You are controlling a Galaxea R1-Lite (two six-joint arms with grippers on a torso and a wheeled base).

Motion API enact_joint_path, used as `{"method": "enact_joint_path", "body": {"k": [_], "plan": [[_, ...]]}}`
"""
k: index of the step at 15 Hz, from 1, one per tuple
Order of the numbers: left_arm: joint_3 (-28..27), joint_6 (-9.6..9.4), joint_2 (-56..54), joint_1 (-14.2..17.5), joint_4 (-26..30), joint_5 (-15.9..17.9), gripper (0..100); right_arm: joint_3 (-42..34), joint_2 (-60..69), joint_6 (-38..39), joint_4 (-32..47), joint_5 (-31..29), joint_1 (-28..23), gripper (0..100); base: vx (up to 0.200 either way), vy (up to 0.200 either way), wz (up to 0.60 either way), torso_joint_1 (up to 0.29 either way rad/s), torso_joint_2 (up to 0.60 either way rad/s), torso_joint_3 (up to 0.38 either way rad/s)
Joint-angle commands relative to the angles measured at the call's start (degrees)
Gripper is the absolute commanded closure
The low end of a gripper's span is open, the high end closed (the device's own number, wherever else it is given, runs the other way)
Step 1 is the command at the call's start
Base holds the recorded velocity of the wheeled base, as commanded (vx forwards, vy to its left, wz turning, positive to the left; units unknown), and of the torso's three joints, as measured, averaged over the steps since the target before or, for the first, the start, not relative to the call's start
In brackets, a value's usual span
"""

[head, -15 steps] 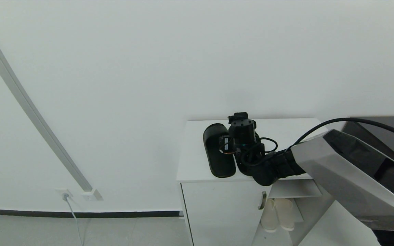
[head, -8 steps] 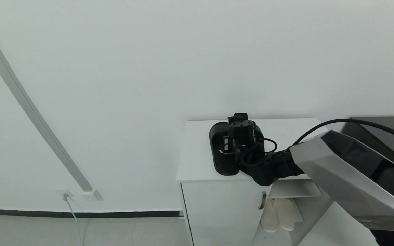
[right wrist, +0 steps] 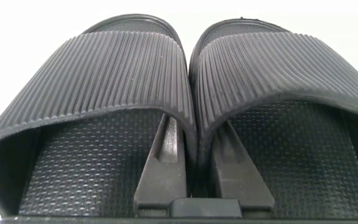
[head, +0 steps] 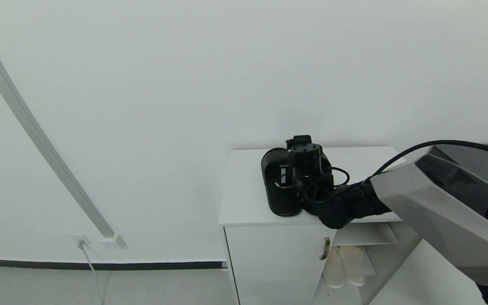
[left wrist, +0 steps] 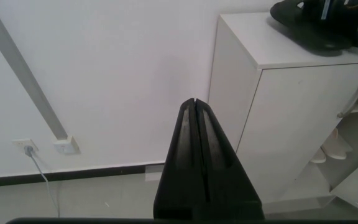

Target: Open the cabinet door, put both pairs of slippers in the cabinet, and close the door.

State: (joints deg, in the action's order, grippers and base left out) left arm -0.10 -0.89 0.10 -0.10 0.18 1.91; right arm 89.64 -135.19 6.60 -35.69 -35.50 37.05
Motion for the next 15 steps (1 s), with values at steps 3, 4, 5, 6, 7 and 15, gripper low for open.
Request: {"method": "enact_joint_path", "body": {"k": [3, 4, 5, 6, 7, 15], "plan": [[0.0, 0.01, 0.0, 0.0, 0.0, 0.0, 100, -11.9, 11.7, 0.3, -0.1, 3.8, 1.5, 100, 0.000, 0.000, 0.00, 0.000, 0.00, 0.000], [0.0, -0.08, 0.0, 0.0, 0.0, 0.0, 100, -17.7, 17.2, 0.4, -0.2, 6.2, 2.4, 100, 0.000, 0.000, 0.00, 0.000, 0.00, 0.000], [0.0, -0.08, 0.0, 0.0, 0.0, 0.0, 100, -21.1, 20.7, 0.5, -0.3, 7.5, 2.9, 100, 0.000, 0.000, 0.00, 0.000, 0.00, 0.000], [0.0, -0.08, 0.1, 0.0, 0.0, 0.0, 100, -25.2, 24.4, 0.5, -0.5, 9.7, 3.8, 100, 0.000, 0.000, 0.00, 0.000, 0.00, 0.000], [0.0, -0.08, 0.0, 0.0, 0.0, 0.0, 100, -28.6, 27.1, 0.5, -1.3, 11.7, 4.5, 100, 0.000, 0.000, 0.00, 0.000, 0.00, 0.000], [0.0, -0.08, 0.0, 0.0, 0.0, 0.0, 100, -48.5, 42.6, -6.3, -9.2, 24.2, 6.5, 100, 0.000, 0.000, 0.00, 0.000, 0.00, 0.000]]}}
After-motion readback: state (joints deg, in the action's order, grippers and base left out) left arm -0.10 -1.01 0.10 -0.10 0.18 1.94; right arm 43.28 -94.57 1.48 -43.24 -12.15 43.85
